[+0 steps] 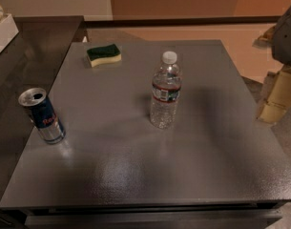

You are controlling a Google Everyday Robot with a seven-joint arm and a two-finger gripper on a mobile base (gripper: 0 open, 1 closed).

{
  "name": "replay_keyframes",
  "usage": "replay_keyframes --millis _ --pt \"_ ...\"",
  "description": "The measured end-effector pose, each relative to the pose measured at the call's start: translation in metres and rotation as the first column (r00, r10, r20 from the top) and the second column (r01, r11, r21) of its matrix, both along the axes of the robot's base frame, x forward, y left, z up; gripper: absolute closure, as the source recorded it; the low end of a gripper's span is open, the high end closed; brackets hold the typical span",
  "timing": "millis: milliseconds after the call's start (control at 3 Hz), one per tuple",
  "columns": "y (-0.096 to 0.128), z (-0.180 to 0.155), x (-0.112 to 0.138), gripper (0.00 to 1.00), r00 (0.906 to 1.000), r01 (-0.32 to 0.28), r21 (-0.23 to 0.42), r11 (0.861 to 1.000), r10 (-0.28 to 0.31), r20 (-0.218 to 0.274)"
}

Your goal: Move water bottle near sponge

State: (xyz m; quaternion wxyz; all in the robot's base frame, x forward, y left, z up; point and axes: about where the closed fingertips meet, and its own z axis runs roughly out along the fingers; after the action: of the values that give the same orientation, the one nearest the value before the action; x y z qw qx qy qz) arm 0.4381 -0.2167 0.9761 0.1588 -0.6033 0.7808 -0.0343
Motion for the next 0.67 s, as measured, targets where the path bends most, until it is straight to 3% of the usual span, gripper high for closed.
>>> replay_keyframes --millis 667 --pt "0.0000 0.0000 0.0000 0.00 1.0000 0.000 0.000 1.000 0.000 0.000"
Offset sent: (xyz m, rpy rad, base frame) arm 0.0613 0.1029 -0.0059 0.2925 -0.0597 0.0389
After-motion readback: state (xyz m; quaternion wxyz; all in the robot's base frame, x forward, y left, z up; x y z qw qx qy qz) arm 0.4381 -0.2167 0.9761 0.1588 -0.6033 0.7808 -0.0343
